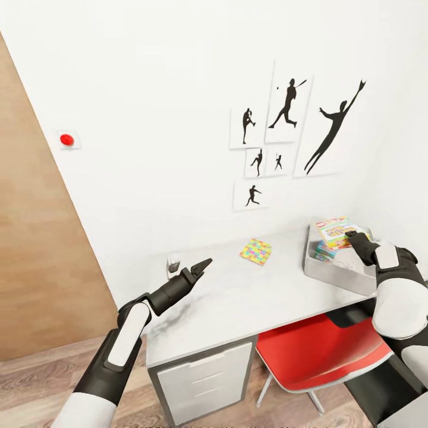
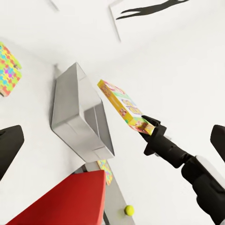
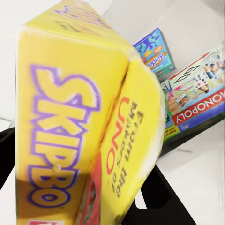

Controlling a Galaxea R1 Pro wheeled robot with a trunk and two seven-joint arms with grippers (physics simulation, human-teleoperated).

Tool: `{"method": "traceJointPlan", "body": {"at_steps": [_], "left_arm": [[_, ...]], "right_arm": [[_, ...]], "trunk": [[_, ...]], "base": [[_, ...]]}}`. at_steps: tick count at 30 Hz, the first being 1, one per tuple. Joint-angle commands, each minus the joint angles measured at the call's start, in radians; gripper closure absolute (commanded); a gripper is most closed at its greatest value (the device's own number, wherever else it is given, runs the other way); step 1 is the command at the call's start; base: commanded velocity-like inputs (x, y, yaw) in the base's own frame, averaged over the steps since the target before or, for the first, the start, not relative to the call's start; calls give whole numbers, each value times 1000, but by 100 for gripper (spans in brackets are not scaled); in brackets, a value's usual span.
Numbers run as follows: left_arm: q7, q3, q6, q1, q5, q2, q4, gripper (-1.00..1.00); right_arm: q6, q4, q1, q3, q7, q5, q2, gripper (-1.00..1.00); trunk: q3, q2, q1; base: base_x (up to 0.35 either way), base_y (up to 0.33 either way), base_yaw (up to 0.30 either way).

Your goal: Put all the toys in the child's room - the three board games (two on the bed and one on the table), the two jigsaw puzzles on the table, and the tennis ball on the table - inside the toy box on the table in the child's room.

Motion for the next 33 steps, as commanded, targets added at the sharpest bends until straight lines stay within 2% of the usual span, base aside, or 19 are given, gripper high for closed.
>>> {"method": "traceJointPlan", "body": {"at_steps": [1, 12, 21, 33], "left_arm": [[0, 1, 7, -1, 6, 0, 0, -100], [2, 1, 7, -1, 6, -1, 0, -100], [3, 0, 7, -1, 6, -1, 1, -100], [3, 0, 7, -1, 6, -1, 0, -100]], "right_arm": [[5, -1, -1, -2, -3, -15, 0, 100], [5, -2, -1, -2, -3, -31, -22, 100], [3, -9, -1, -2, -5, -34, -26, 100], [0, -43, -2, -3, -9, -33, -28, 100]], "trunk": [[-3, -1, 0], [-21, -1, 0], [-34, -1, 0], [-38, -1, 0]], "base": [[4, 13, 0], [2, 5, 0], [0, 0, 0], [0, 0, 0]]}}
